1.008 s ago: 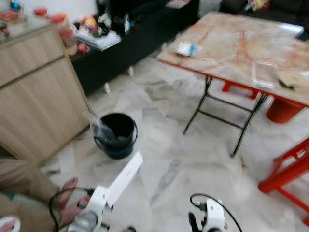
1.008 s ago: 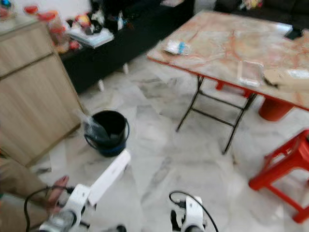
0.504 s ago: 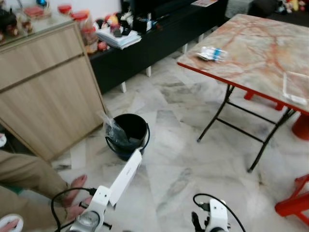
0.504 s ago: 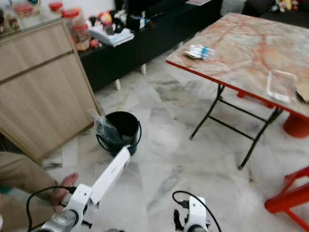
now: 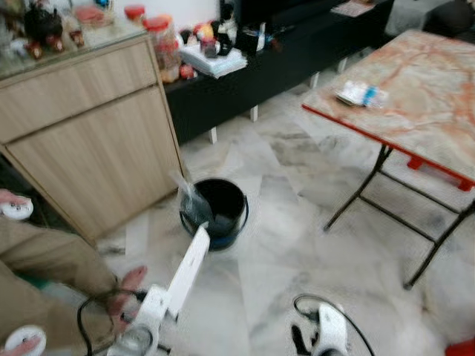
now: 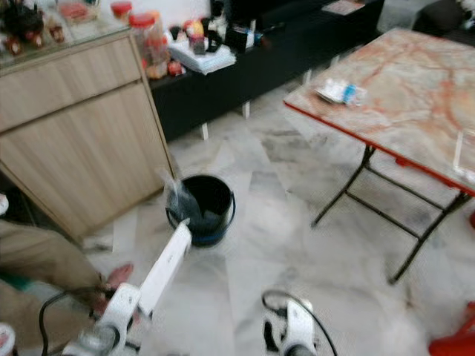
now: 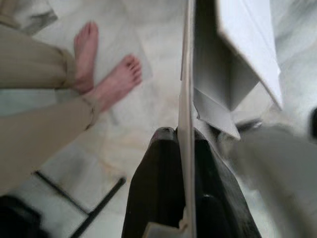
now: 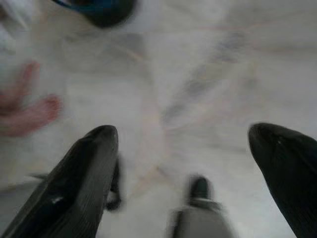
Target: Picking trash to rubbish bin
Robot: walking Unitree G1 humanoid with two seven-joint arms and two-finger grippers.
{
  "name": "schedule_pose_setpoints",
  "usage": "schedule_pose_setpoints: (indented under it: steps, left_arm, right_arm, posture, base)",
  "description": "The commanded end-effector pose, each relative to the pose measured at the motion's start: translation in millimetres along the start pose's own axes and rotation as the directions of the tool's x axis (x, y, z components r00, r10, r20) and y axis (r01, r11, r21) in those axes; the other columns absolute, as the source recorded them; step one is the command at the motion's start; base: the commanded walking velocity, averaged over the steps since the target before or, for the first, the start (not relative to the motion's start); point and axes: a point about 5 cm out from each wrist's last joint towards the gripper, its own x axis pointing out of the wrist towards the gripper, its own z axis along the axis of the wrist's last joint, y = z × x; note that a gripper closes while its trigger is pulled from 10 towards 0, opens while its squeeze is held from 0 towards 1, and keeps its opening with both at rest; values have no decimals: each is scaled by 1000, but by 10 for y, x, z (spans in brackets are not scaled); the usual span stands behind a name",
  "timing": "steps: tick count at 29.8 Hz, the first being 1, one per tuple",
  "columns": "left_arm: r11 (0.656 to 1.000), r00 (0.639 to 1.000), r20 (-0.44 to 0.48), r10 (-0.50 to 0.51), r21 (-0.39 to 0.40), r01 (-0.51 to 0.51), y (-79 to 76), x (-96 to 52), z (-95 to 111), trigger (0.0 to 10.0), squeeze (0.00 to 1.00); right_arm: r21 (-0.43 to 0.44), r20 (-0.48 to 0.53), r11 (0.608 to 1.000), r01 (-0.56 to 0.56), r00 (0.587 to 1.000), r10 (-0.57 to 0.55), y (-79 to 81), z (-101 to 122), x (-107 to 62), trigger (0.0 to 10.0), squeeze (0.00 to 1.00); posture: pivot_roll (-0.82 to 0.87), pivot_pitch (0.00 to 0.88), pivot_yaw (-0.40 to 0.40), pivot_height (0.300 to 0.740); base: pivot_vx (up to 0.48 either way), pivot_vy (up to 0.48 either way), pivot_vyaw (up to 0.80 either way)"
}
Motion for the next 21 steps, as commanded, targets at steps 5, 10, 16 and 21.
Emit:
schedule_pose_setpoints:
  steps: [5, 10, 16, 21]
  left_arm:
    - [1000, 1000, 21, -2, -10, 2, -19, 10, 64, 10000, 0]
    - [1000, 1000, 21, -3, -10, 3, -22, 10, 66, 10000, 0]
    - [1000, 1000, 22, -3, -11, 3, -24, 11, 69, 10000, 0]
    - [1000, 1000, 22, -3, -13, 3, -26, 11, 73, 10000, 0]
  right_arm:
    - [13, -18, 999, 33, 999, -33, -106, -65, -31, 10000, 0]
    - [23, -12, 999, 35, 999, -34, -111, -53, -29, 10000, 0]
    - [25, -11, 999, 33, 999, -33, -109, -47, -27, 10000, 0]
    - [28, -7, 999, 33, 999, -32, -107, -36, -24, 10000, 0]
  posture:
    - [107, 118, 15, 740]
    - [107, 118, 15, 740]
    - [108, 117, 13, 740]
    - [107, 116, 13, 740]
  base:
    - [274, 0, 0]
    - [275, 0, 0]
    - [273, 0, 0]
    - [272, 0, 0]
